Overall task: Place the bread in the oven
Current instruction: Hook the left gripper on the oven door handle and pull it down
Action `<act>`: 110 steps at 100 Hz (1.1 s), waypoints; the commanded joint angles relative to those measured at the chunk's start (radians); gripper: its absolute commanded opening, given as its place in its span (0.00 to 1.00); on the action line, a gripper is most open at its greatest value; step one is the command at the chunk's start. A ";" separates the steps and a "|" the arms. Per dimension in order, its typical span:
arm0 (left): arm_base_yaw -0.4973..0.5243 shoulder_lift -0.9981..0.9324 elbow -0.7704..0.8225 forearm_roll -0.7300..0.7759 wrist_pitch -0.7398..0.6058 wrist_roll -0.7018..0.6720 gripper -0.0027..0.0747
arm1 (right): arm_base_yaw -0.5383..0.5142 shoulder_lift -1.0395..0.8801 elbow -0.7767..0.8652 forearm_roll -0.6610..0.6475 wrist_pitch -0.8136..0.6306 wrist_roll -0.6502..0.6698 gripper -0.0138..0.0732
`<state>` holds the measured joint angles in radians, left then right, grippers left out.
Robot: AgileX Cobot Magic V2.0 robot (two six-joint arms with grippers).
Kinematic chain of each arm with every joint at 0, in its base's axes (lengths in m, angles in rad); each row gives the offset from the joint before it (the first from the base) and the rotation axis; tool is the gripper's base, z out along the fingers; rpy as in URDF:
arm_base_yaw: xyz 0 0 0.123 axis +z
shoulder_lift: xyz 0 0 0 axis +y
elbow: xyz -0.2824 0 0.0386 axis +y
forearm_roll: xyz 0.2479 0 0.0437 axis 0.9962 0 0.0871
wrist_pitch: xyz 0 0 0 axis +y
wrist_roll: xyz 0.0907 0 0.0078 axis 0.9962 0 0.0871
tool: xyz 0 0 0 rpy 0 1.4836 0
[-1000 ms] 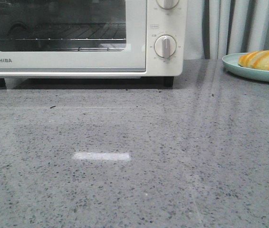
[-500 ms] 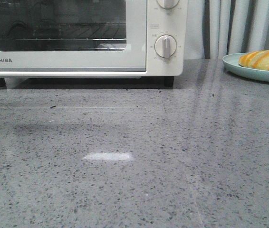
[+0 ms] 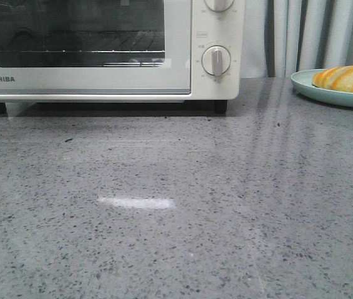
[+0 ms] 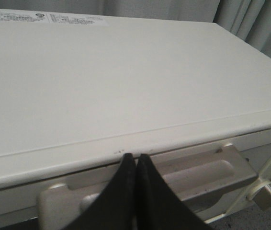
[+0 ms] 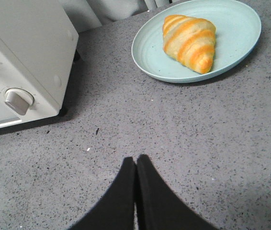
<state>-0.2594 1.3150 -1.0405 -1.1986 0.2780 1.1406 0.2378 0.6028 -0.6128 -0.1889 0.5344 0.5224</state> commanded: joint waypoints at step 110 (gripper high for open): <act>-0.060 -0.288 0.504 0.019 0.199 -0.011 0.01 | 0.000 0.050 -0.038 -0.120 -0.281 0.002 0.08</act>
<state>-0.3129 1.0466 -0.5203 -1.1408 0.4715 1.1388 0.2378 0.6249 -0.6128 -0.2325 0.3720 0.5249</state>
